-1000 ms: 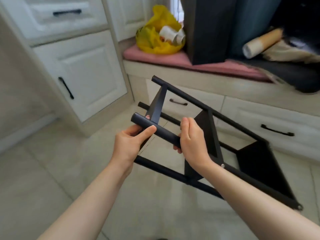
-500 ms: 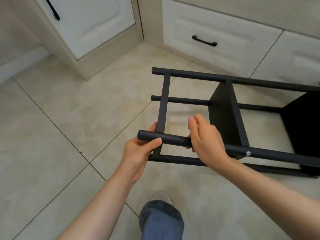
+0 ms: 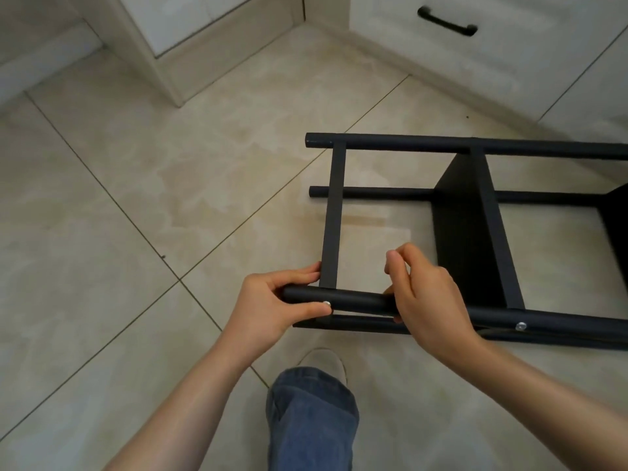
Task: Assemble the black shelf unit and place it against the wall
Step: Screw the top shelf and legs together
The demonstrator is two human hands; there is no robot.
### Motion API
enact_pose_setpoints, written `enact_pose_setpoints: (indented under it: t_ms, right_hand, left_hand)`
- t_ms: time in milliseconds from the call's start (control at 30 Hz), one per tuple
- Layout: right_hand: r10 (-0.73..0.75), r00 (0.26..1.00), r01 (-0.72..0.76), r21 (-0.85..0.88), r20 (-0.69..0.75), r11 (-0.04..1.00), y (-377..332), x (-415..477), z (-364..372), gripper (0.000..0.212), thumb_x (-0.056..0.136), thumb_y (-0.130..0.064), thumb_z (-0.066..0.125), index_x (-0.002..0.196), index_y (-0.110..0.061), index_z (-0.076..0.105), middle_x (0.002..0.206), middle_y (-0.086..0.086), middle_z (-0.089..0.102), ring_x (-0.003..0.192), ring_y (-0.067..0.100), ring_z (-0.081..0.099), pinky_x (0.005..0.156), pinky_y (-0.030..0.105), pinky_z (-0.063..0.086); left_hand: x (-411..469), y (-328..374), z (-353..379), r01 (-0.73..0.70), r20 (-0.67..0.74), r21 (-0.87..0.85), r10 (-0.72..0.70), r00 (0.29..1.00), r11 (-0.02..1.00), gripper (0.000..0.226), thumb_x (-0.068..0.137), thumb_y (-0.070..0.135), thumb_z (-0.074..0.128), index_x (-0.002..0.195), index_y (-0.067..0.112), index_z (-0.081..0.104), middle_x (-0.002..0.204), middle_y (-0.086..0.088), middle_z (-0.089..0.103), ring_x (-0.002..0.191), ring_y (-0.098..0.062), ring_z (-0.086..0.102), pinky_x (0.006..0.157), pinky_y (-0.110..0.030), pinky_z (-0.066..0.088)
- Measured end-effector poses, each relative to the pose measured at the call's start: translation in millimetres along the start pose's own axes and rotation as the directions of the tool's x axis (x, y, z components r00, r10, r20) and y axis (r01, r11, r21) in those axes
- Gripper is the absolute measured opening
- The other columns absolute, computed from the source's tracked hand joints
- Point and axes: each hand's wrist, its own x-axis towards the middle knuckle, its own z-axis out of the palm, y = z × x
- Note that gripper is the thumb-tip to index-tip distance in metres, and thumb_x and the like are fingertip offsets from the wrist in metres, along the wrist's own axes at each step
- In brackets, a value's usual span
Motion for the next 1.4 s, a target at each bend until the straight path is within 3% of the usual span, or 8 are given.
enact_pose_setpoints:
  t_ms: [167,267,400,567,1067,1133,1200,1400]
  right_hand:
    - [0.051,0.994,-0.050,-0.018,0.101,0.999,3.3,-12.4,-1.8,0.024,0.092,-0.054,0.031,0.085,-0.035,0.046,0.068,0.001,0.066,0.063,0.016,0.067,0.061,0.044,0.059]
    - [0.068,0.984,-0.060,-0.056,0.162,0.997,6.8,-17.9,-2.1,0.017,0.094,-0.052,0.039,0.086,-0.038,0.044,0.064,0.001,0.067,0.057,0.012,0.066,0.060,0.040,0.059]
    - [0.078,0.968,-0.060,-0.084,0.238,0.995,9.8,-16.5,-6.9,0.012,0.098,-0.048,0.045,0.089,-0.041,0.043,0.072,-0.002,0.069,0.059,0.004,0.067,0.062,0.031,0.061]
    - [0.087,0.935,-0.072,-0.057,0.345,0.996,9.4,-4.2,-10.8,0.005,0.098,-0.037,0.055,0.094,-0.036,0.052,0.074,-0.011,0.069,0.064,-0.005,0.068,0.058,0.010,0.052]
    - [-0.276,0.961,0.259,-0.309,-0.010,0.915,-28.7,186.8,-26.9,0.017,0.094,-0.025,0.067,0.102,-0.009,0.068,0.102,0.008,0.069,0.097,0.024,0.062,0.089,0.039,0.051]
    - [-0.332,0.943,0.312,-0.356,0.004,0.881,-28.3,202.8,-20.8,0.017,0.095,-0.025,0.065,0.101,-0.009,0.067,0.099,0.009,0.067,0.094,0.024,0.060,0.086,0.039,0.051]
    - [-0.407,0.913,0.380,-0.365,0.002,0.850,-29.6,213.6,-16.8,0.015,0.095,-0.023,0.064,0.098,-0.009,0.066,0.098,0.009,0.065,0.092,0.022,0.056,0.084,0.036,0.050]
    - [-0.440,0.888,0.461,-0.279,0.138,0.843,-33.5,234.9,-23.4,0.006,0.096,-0.018,0.063,0.094,-0.014,0.059,0.118,0.008,0.068,0.108,0.021,0.063,0.093,0.027,0.048]
  left_hand:
    - [-12.7,14.1,-7.9,-0.065,0.131,0.449,0.007,0.991,0.891,0.056,0.064,0.037,0.091,0.116,0.035,0.070,0.104,0.040,0.066,0.100,0.015,0.063,0.088,-0.003,0.046]
    - [-10.5,27.1,-12.4,-0.152,0.307,0.709,-0.108,0.945,0.689,0.066,0.077,0.057,0.078,0.135,0.030,0.062,0.121,0.018,0.068,0.108,-0.001,0.064,0.093,-0.019,0.051]
    - [-3.0,38.1,-10.0,-0.198,0.419,0.800,-0.292,0.860,0.566,0.082,0.087,0.062,0.063,0.156,0.032,0.029,0.104,0.005,0.071,0.085,-0.010,0.064,0.074,-0.027,0.051]
    - [0.1,37.3,-9.4,-0.140,0.466,0.748,-0.365,0.806,0.648,0.095,0.093,0.055,0.059,0.159,0.040,-0.007,0.095,0.006,0.065,0.079,-0.009,0.060,0.073,-0.021,0.048]
    - [14.5,35.3,-18.0,-0.182,0.434,0.778,-0.305,0.848,0.601,0.093,0.070,0.078,0.047,0.154,0.047,0.020,0.081,0.018,0.058,0.070,0.006,0.056,0.058,-0.013,0.040]
    - [16.7,34.0,-21.0,-0.202,0.419,0.794,-0.276,0.865,0.573,0.055,0.072,0.078,0.051,0.119,0.049,0.050,0.079,0.017,0.058,0.069,0.002,0.056,0.056,-0.014,0.038]
    - [18.8,34.3,-23.9,-0.208,0.415,0.787,-0.249,0.875,0.580,0.032,0.079,0.073,0.058,0.088,0.044,0.048,0.075,0.011,0.059,0.070,0.003,0.056,0.053,-0.016,0.038]
    - [21.9,31.6,-26.8,-0.239,0.452,0.744,-0.206,0.868,0.625,0.031,0.082,0.067,0.063,0.082,0.040,0.049,0.073,0.008,0.060,0.071,-0.007,0.058,0.056,-0.022,0.043]
